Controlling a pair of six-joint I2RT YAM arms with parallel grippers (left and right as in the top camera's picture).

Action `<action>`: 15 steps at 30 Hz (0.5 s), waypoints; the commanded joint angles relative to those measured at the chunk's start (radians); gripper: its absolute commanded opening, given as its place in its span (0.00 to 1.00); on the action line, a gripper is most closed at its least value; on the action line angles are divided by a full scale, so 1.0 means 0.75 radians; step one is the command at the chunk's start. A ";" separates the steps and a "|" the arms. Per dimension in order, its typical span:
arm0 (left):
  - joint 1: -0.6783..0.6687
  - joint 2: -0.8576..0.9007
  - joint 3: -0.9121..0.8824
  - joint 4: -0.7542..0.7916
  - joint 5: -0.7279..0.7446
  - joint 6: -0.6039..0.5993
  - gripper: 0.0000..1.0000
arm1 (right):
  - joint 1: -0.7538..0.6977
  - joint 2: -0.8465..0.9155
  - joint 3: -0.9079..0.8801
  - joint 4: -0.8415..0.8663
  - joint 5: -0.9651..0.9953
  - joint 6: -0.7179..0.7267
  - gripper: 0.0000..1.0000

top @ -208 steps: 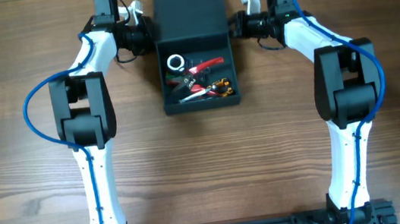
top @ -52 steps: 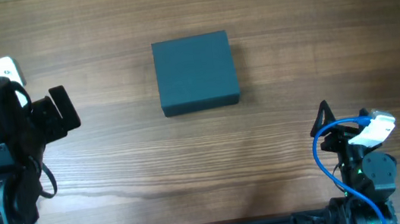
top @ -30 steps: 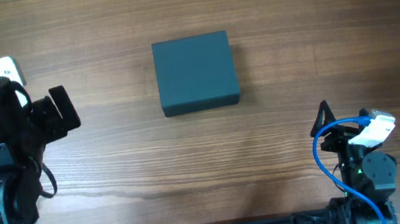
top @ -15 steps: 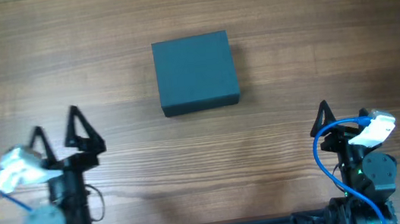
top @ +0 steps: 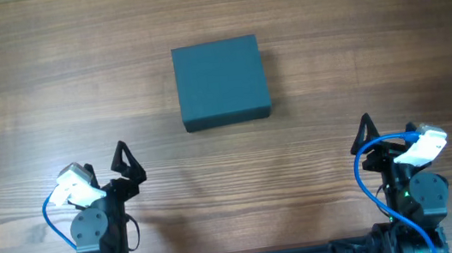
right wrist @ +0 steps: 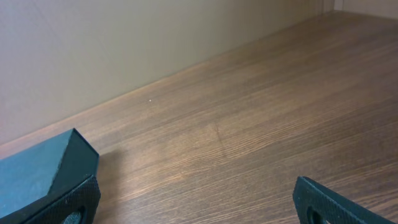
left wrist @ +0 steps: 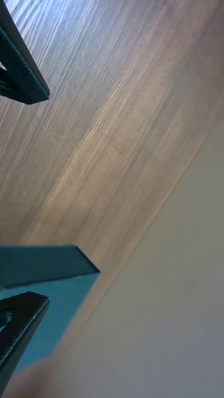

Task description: Pack container

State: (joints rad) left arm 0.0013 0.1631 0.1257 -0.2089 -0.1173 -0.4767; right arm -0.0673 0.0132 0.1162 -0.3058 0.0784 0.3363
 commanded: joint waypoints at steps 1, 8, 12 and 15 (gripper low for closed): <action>0.004 -0.046 -0.015 -0.071 0.005 0.178 1.00 | -0.006 -0.014 -0.004 0.004 -0.012 0.009 1.00; 0.003 -0.214 -0.014 -0.232 0.006 0.213 1.00 | -0.006 -0.014 -0.004 0.004 -0.012 0.009 1.00; -0.024 -0.214 -0.014 -0.232 0.006 0.212 1.00 | -0.006 -0.014 -0.004 0.004 -0.012 0.009 1.00; -0.033 -0.214 -0.014 -0.232 0.006 0.212 1.00 | -0.006 -0.014 -0.004 0.004 -0.012 0.009 1.00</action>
State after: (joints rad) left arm -0.0132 0.0143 0.1215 -0.3855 -0.1173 -0.3424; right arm -0.0673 0.0128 0.1162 -0.3058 0.0784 0.3363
